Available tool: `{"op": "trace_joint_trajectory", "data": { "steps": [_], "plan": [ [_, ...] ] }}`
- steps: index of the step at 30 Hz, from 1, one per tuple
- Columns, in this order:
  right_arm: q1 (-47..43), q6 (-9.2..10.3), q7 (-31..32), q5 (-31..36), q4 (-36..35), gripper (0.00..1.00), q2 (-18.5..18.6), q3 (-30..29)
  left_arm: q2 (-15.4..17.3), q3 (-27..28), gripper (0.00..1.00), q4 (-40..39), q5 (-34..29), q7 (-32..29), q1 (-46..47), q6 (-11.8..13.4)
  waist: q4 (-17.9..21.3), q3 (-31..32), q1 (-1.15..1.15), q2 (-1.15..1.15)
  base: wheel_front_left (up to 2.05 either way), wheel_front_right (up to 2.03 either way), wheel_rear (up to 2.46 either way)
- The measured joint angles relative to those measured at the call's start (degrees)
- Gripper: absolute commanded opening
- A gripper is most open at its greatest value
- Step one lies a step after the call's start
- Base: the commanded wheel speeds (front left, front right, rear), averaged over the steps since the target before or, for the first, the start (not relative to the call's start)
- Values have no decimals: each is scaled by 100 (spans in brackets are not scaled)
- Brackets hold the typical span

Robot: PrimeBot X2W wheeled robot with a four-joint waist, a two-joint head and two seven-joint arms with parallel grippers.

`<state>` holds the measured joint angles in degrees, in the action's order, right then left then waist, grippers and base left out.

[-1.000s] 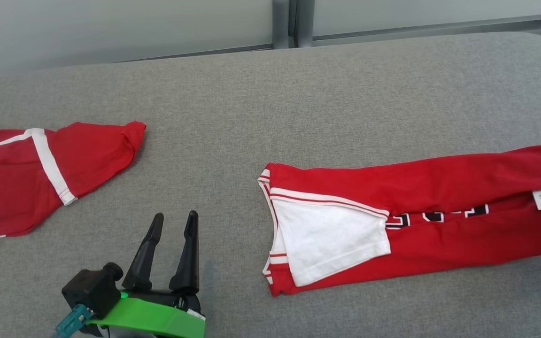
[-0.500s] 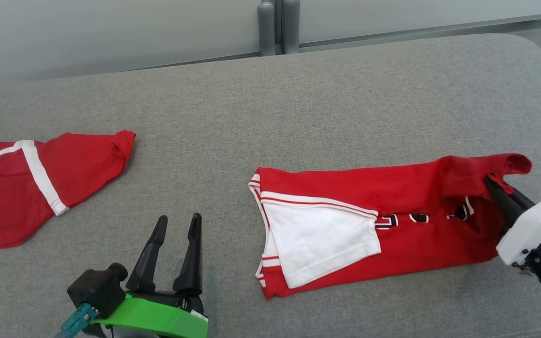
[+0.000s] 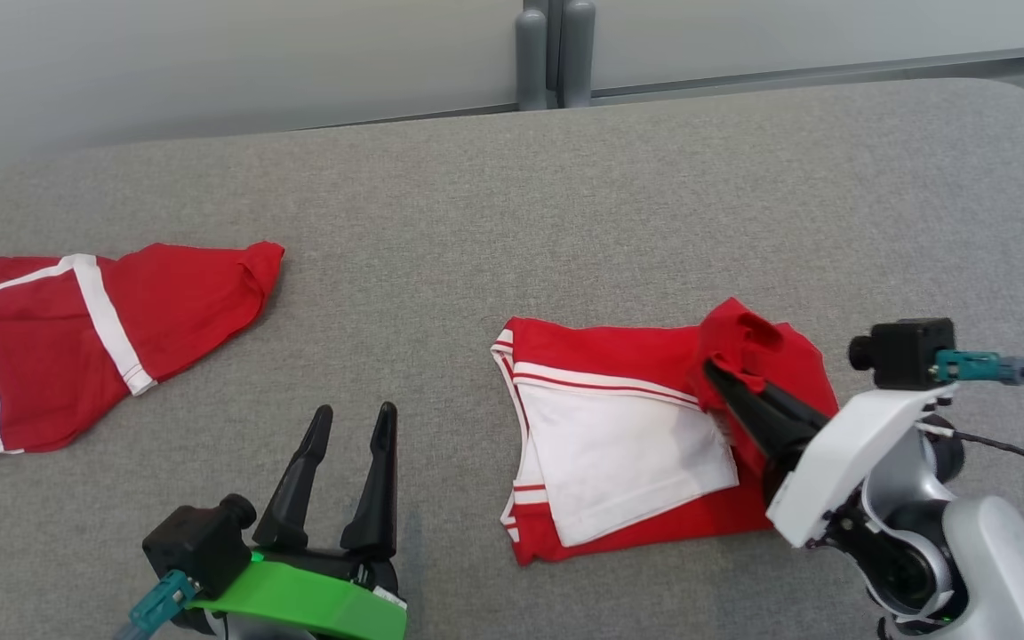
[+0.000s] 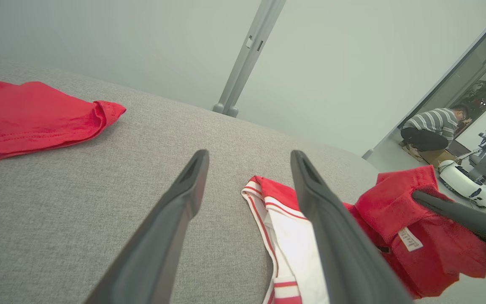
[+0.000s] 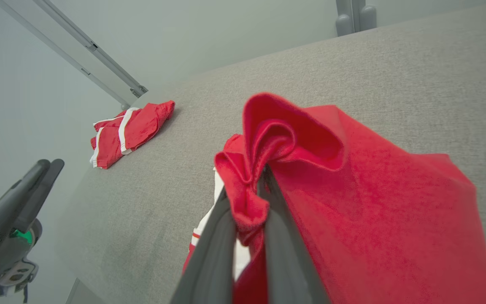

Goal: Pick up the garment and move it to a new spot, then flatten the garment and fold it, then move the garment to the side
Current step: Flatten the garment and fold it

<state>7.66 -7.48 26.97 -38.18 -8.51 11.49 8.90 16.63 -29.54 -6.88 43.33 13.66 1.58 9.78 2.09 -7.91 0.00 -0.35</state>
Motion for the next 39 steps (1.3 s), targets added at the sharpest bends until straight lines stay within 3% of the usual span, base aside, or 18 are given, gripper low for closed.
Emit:
{"op": "trace_joint_trajectory", "data": {
  "steps": [9,25,27,28,29,39],
  "plan": [
    [397,0,-322,174,831,0,-481,844,-85,-82,100,51,0,-4,82,-66,-263,56,0,0,0,0,0],
    [1406,0,-1129,700,3267,0,-832,1195,-183,-183,100,174,1,12,131,-148,-685,101,0,0,0,0,0],
    [1474,0,-1217,724,3438,44,-849,1210,-185,-181,100,185,2,29,132,-154,-702,107,0,0,0,0,0],
    [1501,0,-1261,716,3481,87,-850,1228,-186,-183,100,189,2,29,132,-154,-707,112,0,0,0,0,0],
    [1523,0,-1306,691,3487,100,-851,1255,-187,-185,100,191,2,29,132,-154,-709,115,0,0,0,0,0],
    [1601,0,-1469,98,2819,100,-869,1564,-187,-226,100,202,9,29,113,-147,-610,183,1,0,0,0,0]
  ]
}}
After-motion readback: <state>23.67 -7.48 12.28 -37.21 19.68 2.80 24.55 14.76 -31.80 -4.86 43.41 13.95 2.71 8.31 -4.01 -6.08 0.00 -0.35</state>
